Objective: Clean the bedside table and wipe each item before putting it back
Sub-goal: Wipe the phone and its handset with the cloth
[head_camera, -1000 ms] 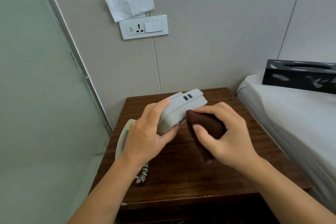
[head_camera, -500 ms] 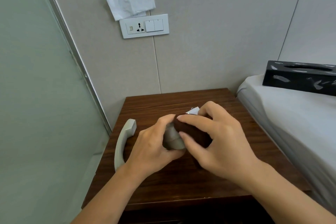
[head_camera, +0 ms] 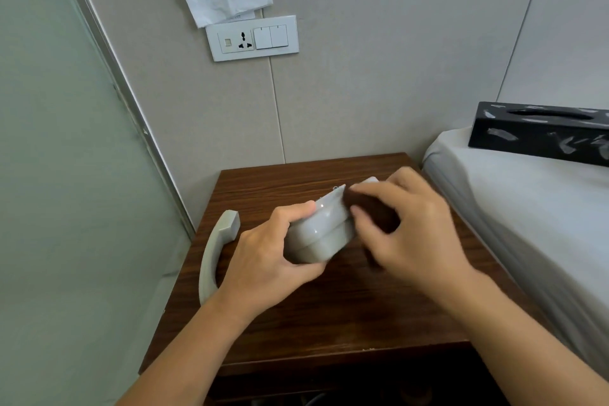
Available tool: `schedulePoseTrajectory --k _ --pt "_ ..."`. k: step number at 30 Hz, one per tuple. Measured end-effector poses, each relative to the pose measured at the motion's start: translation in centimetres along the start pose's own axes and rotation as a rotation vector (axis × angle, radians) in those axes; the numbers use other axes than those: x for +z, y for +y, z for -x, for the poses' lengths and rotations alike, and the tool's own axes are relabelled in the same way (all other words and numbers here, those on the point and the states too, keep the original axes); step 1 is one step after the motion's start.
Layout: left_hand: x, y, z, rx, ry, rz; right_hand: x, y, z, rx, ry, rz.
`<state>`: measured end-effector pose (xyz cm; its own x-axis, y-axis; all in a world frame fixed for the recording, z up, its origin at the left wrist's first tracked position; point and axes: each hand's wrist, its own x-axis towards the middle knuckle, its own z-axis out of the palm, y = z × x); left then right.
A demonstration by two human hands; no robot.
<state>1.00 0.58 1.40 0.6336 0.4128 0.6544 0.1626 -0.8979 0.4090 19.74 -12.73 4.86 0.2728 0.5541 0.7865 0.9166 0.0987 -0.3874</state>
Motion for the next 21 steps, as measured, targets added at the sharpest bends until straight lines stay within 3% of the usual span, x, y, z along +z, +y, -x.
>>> schedulePoseTrajectory --k 2,6,10,14,18,21 --pt "0.2 0.2 -0.3 0.011 0.009 -0.036 -0.3 1.0 -0.6 0.077 0.013 0.017" --pt "-0.1 -0.1 0.1 0.021 0.028 -0.015 0.4 -2.0 1.4 -0.114 -0.088 -0.050" --pt "-0.1 0.3 0.1 0.054 0.025 -0.046 -0.2 -0.3 0.2 0.021 -0.044 -0.081" --pt "-0.1 0.1 0.0 -0.020 0.048 0.030 -0.3 -0.2 0.7 -0.049 -0.053 -0.079" --pt "-0.5 -0.3 0.0 -0.186 0.158 0.402 -1.3 2.1 0.3 0.248 0.153 -0.120" --pt "-0.2 0.0 -0.2 -0.184 0.136 0.545 -1.3 2.9 0.1 0.367 0.190 -0.177"
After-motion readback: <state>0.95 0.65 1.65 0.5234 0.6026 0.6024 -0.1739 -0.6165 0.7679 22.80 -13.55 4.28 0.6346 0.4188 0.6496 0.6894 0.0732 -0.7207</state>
